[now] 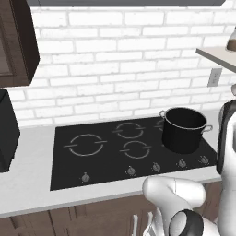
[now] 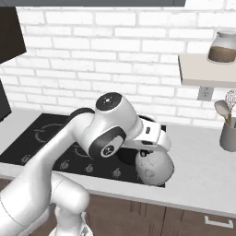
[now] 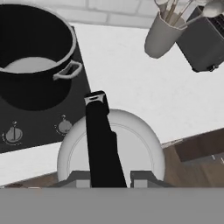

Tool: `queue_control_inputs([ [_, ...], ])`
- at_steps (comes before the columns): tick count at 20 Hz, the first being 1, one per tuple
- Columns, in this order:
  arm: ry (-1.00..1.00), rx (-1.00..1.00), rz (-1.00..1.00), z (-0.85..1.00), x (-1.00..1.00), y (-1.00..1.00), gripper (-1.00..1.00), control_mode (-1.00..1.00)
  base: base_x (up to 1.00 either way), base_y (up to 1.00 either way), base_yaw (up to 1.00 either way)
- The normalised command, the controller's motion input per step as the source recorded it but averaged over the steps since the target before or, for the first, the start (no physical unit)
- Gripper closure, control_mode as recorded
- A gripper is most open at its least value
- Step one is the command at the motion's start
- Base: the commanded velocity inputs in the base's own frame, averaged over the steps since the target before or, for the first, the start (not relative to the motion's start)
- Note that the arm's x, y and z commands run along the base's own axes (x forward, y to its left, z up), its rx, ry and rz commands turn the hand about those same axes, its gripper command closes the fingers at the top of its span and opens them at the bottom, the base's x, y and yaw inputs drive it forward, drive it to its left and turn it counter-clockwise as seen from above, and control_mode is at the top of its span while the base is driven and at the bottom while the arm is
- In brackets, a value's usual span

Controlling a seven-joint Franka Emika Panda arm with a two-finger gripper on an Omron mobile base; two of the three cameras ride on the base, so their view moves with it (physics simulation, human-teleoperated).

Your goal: Pick the kettle from the counter and place it on a stove burner. Then turn the burner on.

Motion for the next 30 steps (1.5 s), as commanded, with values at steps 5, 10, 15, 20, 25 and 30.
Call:
queue_control_inputs([
  [5,-0.02,0.0,0.24,0.79,-0.13,0.61,1.0,-1.0,0.0,0.0,0.0],
  [10,0.0,-0.01,0.32,1.0,-0.24,0.57,1.0,-1.0,0.0,0.0,0.0],
  [15,0.02,-0.02,0.3,0.47,-0.47,0.59,1.0,-1.0,0.0,0.0,0.0],
  [20,0.0,-0.06,0.41,0.0,-0.07,0.94,1.0,-1.0,0.0,0.0,0.0],
  [25,-0.04,-0.13,0.31,-0.01,0.0,1.0,1.0,-1.0,0.0,0.0,0.0],
  [30,-0.05,-0.13,0.1,0.0,0.0,0.81,1.0,-1.0,0.0,0.0,0.0],
])
